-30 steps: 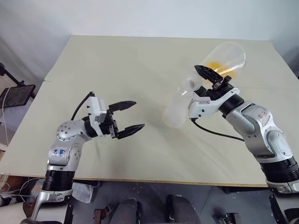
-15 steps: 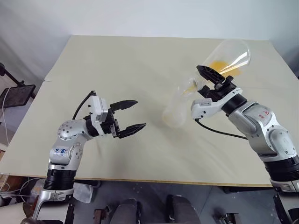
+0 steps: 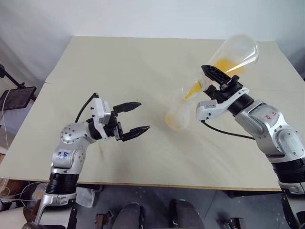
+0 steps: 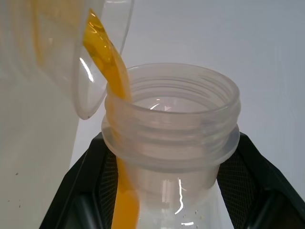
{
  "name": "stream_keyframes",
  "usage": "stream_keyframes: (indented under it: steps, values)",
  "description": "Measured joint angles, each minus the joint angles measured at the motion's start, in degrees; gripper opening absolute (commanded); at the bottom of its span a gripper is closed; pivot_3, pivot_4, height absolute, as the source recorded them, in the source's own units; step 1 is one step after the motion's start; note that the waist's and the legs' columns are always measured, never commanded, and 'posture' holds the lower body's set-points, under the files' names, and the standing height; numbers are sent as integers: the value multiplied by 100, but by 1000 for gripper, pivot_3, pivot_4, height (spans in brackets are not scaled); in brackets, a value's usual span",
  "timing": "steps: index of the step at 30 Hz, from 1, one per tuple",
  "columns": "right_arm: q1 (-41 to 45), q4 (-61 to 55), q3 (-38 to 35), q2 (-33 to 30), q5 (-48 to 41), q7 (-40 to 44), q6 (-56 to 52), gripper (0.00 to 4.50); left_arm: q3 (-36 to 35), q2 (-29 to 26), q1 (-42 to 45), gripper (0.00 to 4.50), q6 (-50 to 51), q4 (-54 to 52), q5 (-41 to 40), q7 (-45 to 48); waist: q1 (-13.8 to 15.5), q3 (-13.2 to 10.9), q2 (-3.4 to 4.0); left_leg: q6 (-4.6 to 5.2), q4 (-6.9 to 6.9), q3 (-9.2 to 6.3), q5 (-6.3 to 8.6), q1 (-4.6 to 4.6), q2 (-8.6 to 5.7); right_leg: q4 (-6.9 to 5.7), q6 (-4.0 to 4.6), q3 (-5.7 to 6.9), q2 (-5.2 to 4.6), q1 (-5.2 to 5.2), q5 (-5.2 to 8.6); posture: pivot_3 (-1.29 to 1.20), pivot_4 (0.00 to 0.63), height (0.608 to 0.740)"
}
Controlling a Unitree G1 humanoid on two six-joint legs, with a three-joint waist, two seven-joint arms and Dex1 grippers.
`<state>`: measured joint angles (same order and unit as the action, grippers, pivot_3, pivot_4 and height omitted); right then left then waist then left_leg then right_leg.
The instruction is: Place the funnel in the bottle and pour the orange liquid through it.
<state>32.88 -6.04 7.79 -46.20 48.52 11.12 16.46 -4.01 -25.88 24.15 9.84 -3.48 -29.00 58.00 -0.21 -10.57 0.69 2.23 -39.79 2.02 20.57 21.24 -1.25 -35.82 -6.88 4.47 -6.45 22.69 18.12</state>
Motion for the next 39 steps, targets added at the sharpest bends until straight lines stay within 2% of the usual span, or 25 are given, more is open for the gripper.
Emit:
stream_keyframes:
  steps: [39]
  values:
    - [173, 210, 0, -87, 334, -357, 143, 2428, 10, 98, 0, 4500, -136, 197, 13, -81, -2, 0, 0, 0, -4, 0, 0, 0, 0, -2, 0, 0, 0, 0, 0, 0, 150, 740]
